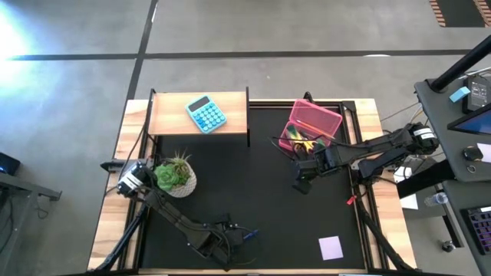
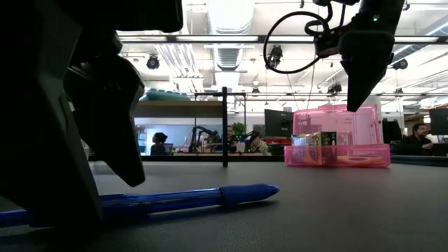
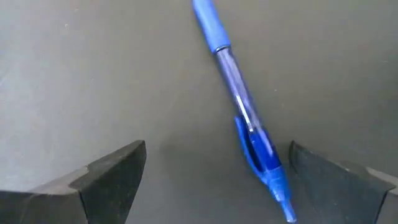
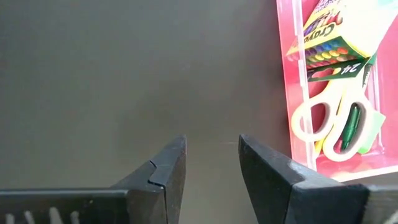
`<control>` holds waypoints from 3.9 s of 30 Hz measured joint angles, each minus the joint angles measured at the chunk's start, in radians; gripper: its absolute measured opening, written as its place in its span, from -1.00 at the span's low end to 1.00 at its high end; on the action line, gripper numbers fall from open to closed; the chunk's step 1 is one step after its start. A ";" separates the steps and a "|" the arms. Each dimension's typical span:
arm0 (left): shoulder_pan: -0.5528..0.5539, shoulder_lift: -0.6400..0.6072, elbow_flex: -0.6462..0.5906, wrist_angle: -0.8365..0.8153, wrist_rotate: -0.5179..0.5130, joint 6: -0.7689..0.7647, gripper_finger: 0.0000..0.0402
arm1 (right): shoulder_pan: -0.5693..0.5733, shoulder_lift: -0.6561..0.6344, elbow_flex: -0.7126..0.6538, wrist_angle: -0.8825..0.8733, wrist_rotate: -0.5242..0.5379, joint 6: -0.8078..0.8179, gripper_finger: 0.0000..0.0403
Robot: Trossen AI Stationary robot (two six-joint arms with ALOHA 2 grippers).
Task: Pack school essentials
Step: Put the blue pen into the pink supply box
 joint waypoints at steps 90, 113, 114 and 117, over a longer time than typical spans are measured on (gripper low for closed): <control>0.427 -0.538 -0.005 0.639 -0.320 0.760 -0.84 | -0.060 -0.235 0.000 1.362 -0.050 -0.577 -0.34; 0.459 -0.538 -0.005 0.637 -0.316 0.761 -0.81 | -0.083 -0.226 0.000 1.357 -0.024 -0.552 -0.90; 0.462 -0.538 -0.005 0.637 -0.316 0.760 -0.78 | -0.088 -0.226 0.000 1.354 -0.023 -0.547 -0.90; 0.468 -0.538 -0.005 0.623 -0.317 0.757 -0.64 | -0.113 -0.227 0.000 1.311 -0.010 -0.519 -0.90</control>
